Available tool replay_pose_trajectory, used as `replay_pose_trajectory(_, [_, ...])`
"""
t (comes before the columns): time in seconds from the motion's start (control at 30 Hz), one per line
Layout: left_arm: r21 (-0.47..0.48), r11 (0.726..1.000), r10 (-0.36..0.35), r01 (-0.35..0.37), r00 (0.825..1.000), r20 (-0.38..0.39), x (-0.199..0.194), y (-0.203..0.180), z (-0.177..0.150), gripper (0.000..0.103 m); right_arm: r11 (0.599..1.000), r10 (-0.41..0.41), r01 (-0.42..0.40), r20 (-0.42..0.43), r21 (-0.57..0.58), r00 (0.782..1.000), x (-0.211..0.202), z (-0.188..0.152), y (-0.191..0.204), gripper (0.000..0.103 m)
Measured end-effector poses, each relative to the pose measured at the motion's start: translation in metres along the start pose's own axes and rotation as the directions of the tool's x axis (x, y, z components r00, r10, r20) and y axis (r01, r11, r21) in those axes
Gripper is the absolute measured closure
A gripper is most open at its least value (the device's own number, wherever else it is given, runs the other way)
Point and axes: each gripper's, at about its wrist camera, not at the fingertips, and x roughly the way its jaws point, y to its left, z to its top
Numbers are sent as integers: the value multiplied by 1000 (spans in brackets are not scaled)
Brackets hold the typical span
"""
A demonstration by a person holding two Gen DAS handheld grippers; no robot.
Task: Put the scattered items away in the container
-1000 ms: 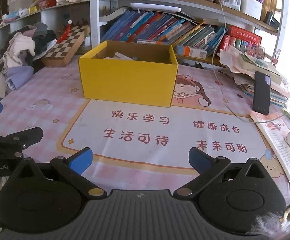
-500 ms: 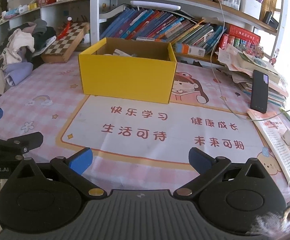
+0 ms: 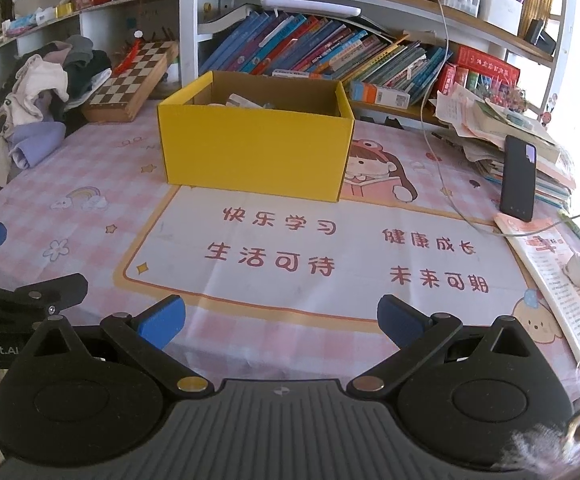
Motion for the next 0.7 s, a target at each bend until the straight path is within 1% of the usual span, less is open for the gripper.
replay_pose_trajectory(0.7, [-2, 1000, -15, 15, 1000, -6, 2, -1, 0, 0, 1000, -2, 2, -21, 3, 1000, 3, 0, 1, 0])
